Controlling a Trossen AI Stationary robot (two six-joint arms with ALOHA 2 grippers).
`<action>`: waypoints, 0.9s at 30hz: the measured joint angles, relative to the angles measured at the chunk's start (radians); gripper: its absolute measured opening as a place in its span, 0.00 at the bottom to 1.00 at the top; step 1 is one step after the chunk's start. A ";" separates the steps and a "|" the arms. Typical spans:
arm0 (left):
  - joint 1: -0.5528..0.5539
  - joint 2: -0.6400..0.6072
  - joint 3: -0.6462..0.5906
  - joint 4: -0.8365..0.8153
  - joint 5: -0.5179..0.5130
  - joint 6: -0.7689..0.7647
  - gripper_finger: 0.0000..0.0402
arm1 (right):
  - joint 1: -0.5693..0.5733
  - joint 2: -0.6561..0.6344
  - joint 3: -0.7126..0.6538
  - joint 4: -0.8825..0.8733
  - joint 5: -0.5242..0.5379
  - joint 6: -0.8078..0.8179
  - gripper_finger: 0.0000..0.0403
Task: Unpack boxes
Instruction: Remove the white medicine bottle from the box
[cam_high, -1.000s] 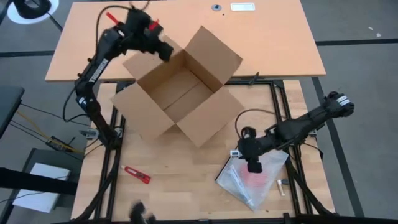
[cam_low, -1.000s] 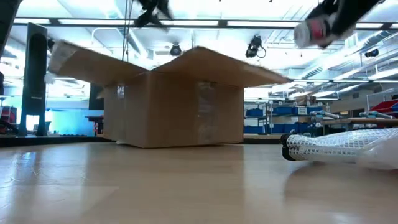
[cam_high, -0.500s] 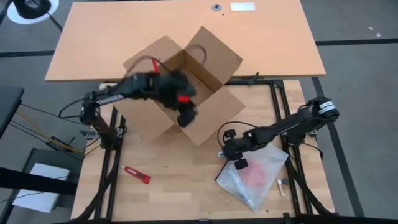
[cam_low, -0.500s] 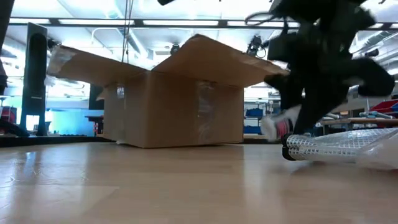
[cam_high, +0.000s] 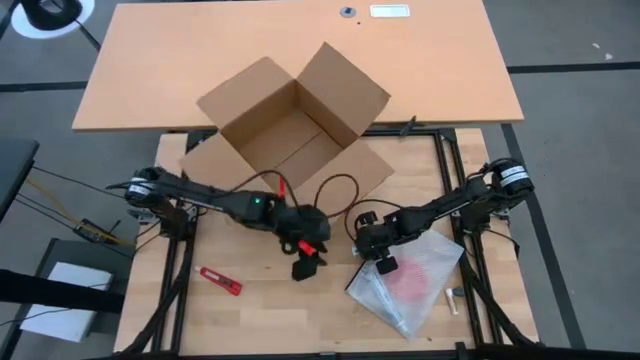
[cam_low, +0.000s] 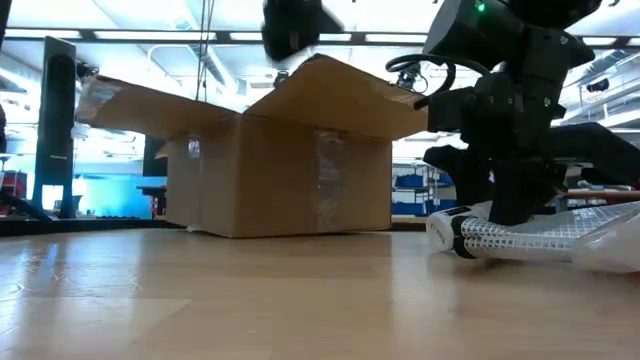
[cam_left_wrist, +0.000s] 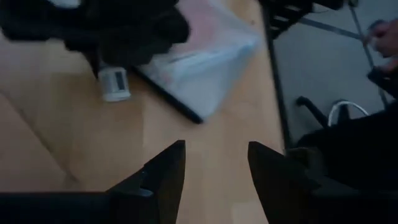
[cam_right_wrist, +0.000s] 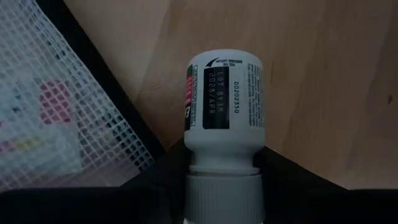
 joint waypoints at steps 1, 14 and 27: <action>0.013 0.000 -0.034 0.038 -0.018 -0.008 0.46 | 0.000 0.000 0.000 0.000 0.000 0.009 0.34; 0.202 0.026 -0.195 0.291 -0.097 -0.033 0.46 | 0.000 0.000 -0.001 0.003 -0.001 0.033 0.38; 0.173 0.368 -0.137 0.588 -0.018 -0.137 0.46 | 0.003 -0.001 0.059 -0.059 -0.005 0.043 0.55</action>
